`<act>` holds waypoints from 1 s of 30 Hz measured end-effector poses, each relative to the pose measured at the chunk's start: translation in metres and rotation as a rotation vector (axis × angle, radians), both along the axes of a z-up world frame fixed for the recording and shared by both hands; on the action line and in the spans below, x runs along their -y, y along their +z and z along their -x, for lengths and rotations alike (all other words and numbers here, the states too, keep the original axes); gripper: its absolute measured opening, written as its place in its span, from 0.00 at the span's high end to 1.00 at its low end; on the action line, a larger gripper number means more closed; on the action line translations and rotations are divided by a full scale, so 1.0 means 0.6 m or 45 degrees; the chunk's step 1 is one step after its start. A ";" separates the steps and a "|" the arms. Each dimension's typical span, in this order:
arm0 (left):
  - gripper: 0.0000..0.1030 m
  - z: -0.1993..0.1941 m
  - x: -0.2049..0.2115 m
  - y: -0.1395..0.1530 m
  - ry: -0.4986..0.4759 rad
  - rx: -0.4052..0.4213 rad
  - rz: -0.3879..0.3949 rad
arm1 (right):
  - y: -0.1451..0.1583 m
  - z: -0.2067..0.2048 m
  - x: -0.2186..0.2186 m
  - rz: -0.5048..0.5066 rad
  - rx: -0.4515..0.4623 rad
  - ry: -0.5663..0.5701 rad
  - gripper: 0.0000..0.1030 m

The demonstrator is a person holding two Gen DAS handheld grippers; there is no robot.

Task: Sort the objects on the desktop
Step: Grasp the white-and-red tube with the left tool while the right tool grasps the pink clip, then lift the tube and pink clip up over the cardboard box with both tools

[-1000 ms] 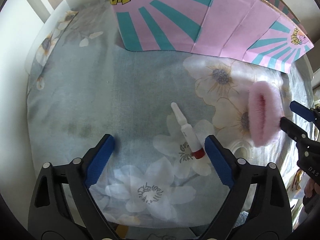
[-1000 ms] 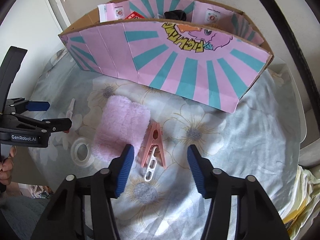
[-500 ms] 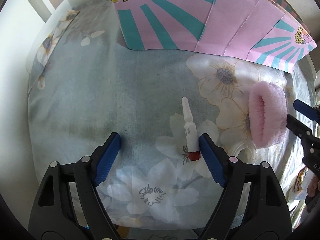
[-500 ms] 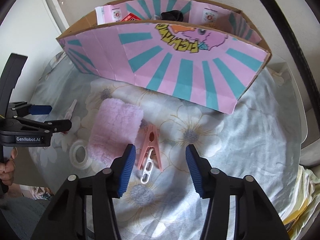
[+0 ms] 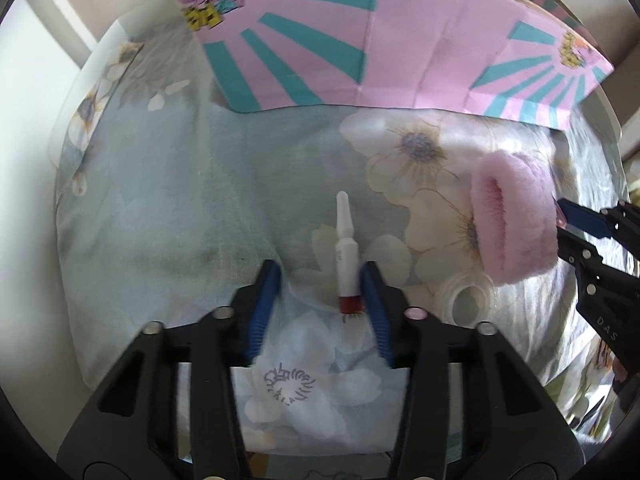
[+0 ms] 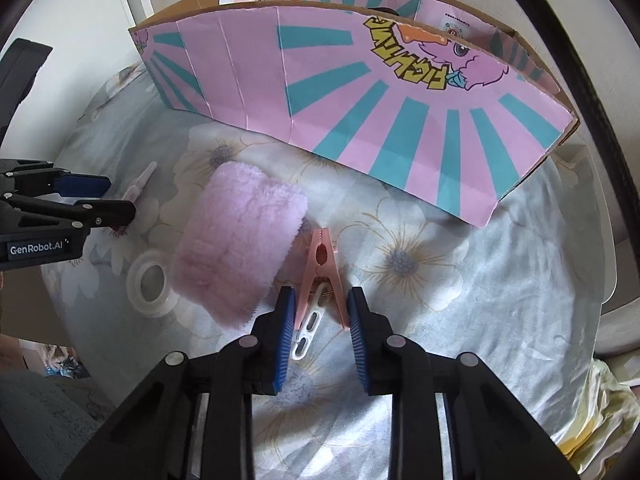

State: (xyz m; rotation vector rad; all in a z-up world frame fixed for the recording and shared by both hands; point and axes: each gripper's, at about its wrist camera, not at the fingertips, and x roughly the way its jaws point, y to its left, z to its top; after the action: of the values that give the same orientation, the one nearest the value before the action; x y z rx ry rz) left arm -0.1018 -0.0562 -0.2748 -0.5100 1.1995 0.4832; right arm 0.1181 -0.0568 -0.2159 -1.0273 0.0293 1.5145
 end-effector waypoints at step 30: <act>0.90 0.026 -0.040 0.104 0.101 0.187 0.054 | 0.087 -0.070 0.085 -0.071 -0.322 0.007 0.76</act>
State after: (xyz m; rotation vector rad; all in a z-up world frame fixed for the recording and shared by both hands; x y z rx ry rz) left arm -0.1173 -0.0320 -0.2127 -0.6208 1.0534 0.4801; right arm 0.1599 -0.1080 -0.1640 -0.7872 0.1613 1.6332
